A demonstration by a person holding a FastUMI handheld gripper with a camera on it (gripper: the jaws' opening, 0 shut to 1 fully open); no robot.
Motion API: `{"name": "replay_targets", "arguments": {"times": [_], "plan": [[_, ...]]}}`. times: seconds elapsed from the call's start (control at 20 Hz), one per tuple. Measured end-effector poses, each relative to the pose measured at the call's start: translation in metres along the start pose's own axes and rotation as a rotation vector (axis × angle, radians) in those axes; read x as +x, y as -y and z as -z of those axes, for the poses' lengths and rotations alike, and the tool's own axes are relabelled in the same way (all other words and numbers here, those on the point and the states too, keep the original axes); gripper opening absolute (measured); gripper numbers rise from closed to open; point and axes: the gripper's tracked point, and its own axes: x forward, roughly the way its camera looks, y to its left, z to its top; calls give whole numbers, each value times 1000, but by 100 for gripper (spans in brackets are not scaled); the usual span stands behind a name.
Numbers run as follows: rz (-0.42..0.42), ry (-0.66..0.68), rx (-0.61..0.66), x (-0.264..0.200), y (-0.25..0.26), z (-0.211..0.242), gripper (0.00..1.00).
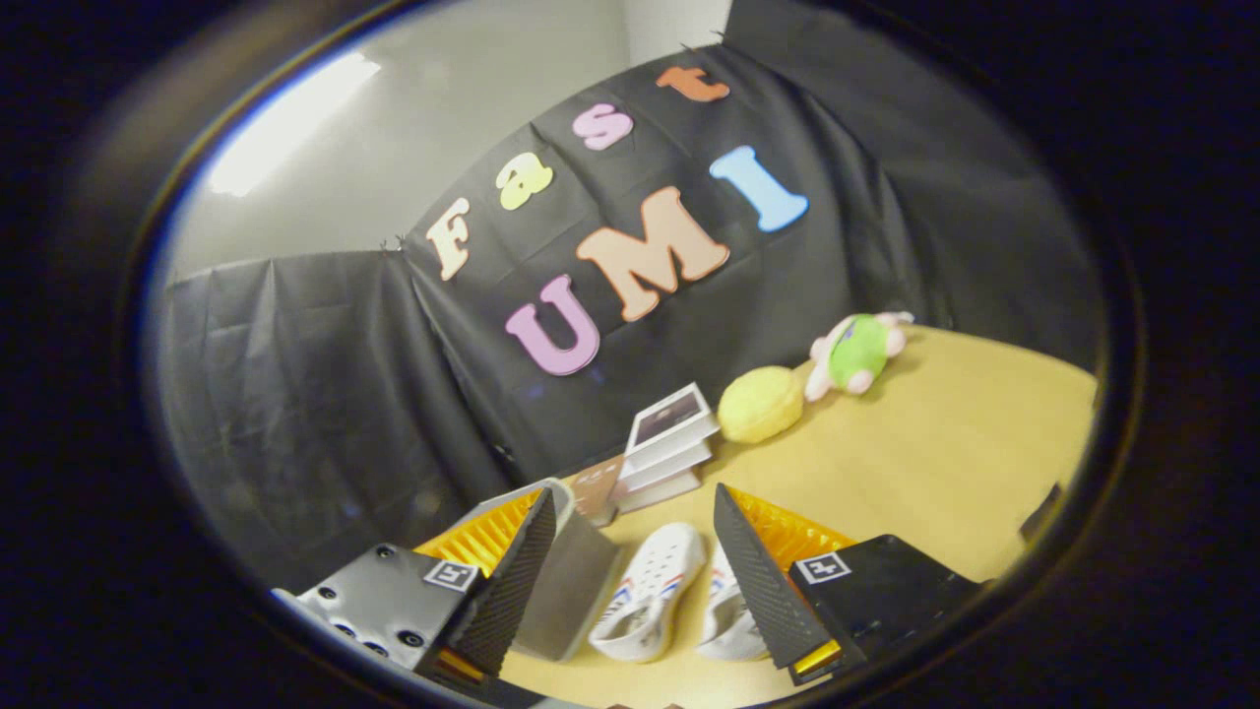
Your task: Open the storage box then place both shoes into the box .Put the left shoe in first, then the right shoe, with the right side of both shoes facing outward in a uniform manner.
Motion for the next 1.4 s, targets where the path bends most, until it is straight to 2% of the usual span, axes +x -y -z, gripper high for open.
{"name": "replay_targets", "arguments": {"times": [0.15, 0.4, 0.75, 0.95, 1.2, 1.4], "plan": [[-103, -116, 154, 15, -34, 38, 100], [-175, -272, 341, 39, -63, 82, 100], [-216, -402, 532, 65, -79, 126, 98], [-222, -452, 577, 76, -86, 142, 97], [-262, -496, 635, 81, -97, 152, 62], [-286, -460, 668, 82, -102, 138, 33]]}}
